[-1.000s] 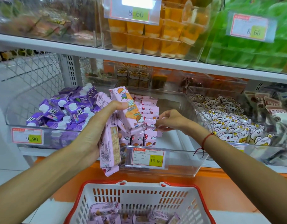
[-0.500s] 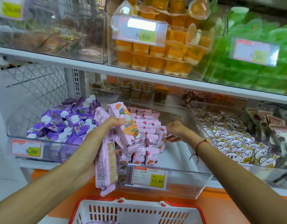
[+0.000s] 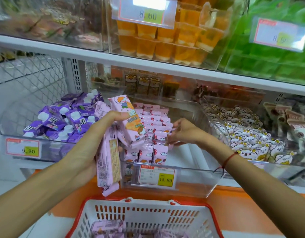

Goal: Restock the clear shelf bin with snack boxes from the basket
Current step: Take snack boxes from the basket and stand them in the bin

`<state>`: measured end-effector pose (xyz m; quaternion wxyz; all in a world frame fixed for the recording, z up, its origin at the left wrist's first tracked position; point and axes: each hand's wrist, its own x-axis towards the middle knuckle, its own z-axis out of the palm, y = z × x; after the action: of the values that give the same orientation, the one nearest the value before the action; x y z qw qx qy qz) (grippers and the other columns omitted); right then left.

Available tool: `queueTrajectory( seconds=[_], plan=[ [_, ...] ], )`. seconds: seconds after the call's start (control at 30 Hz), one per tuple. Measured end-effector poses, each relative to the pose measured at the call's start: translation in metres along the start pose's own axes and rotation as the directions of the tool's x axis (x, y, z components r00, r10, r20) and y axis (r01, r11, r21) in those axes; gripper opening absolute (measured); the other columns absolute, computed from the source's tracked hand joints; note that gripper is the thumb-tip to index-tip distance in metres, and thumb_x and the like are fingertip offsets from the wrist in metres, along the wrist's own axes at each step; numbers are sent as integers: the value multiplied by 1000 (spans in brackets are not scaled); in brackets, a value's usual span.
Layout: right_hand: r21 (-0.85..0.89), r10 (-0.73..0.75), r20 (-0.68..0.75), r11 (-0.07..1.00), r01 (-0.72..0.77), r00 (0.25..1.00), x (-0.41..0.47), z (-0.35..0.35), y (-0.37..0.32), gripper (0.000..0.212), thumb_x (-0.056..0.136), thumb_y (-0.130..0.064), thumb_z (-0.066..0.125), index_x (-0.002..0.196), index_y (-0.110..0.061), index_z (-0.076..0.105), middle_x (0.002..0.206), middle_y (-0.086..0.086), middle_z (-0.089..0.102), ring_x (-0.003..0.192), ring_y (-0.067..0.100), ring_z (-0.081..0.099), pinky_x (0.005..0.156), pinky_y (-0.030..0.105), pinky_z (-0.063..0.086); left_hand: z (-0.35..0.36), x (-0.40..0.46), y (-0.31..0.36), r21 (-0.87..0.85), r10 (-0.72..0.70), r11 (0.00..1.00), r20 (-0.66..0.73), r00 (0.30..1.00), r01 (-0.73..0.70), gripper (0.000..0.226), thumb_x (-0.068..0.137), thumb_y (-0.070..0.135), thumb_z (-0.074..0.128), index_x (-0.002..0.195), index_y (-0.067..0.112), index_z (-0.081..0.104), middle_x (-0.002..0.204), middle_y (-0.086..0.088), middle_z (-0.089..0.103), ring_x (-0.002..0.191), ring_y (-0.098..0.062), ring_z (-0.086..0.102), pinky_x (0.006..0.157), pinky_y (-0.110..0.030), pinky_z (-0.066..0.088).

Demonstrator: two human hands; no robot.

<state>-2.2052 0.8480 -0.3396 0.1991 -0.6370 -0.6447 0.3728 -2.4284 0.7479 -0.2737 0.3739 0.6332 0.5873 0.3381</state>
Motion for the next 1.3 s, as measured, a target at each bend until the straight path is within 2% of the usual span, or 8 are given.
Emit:
queueTrajectory(
  seconds=[0.13, 0.3, 0.5, 0.63, 0.8, 0.93, 1.07, 1.3],
  plan=[
    [-29, -44, -198, 999, 38, 979, 2, 14, -2, 30, 79, -5, 73, 83, -15, 45, 90, 11, 64, 81, 28, 70, 80, 42, 58, 14, -17, 27, -243, -35, 970, -105, 994, 9, 38, 95, -16, 23, 129, -29, 12, 143, -43, 18, 138, -41, 21, 105, -27, 19],
    [51, 8, -84, 999, -4, 996, -6, 4, 1, 30, 82, -11, 72, 98, -13, 47, 104, 19, 65, 77, 24, 66, 72, 34, 58, 17, -22, -20, -168, 284, 944, -28, 958, -285, 39, 97, -10, 26, 134, -19, 24, 144, -34, 30, 127, -29, 39, 90, -22, 36],
    [-11, -171, -231, 985, 173, 958, -53, -14, -7, 37, 91, -28, 60, 121, -8, 51, 104, 9, 63, 79, 20, 65, 68, 33, 56, 28, -27, 2, -559, -13, 829, -6, 1000, 7, 43, 87, 10, 57, 127, -5, 47, 140, -28, 41, 129, -34, 41, 101, -32, 32],
    [248, -395, -36, 886, 392, 918, -105, -10, -42, 30, 87, -50, 58, 99, -24, 64, 90, -7, 66, 73, 8, 65, 59, 19, 50, 38, -34, 7, -554, 13, 833, 2, 1000, -10, 23, 68, 14, 72, 90, 11, 74, 76, 6, 75, 68, -2, 69, 55, -13, 51],
    [275, -437, 9, 866, 418, 900, -129, -16, -52, 75, 81, -56, 54, 107, 15, 49, 88, 2, 45, 78, 16, 45, 74, 32, 40, 48, -35, 17, -476, 204, 872, 145, 968, -112, 32, 67, 26, 76, 98, 23, 74, 93, 4, 75, 87, -9, 71, 66, -15, 54],
    [375, -369, -163, 835, 403, 915, -135, -34, -44, 31, 83, -43, 59, 85, -13, 66, 56, -14, 50, 51, -3, 47, 55, 12, 47, 47, -36, 30, -542, 67, 839, 186, 980, 46, 12, 67, 32, 67, 70, 24, 76, 58, 3, 70, 45, -8, 63, 39, -12, 45],
    [361, -337, -173, 853, 378, 926, -136, -59, -37, 45, 72, -51, 63, 91, -12, 71, 69, -8, 57, 59, 1, 49, 54, 11, 40, 47, -35, 35, -572, 23, 804, 303, 953, 163, 37, 96, 27, 41, 124, 9, 58, 94, -14, 68, 64, -23, 66, 55, -10, 50],
    [56, -319, -234, 939, 340, 918, -98, -57, -17, 29, 65, -23, 85, 85, -13, 67, 62, -4, 69, 53, 3, 60, 53, 15, 45, 31, -24, 25, -515, -97, 844, 129, 987, 151, 53, 60, 42, 65, 104, 14, 70, 95, -9, 73, 80, -19, 69, 45, -25, 52]
  ],
)
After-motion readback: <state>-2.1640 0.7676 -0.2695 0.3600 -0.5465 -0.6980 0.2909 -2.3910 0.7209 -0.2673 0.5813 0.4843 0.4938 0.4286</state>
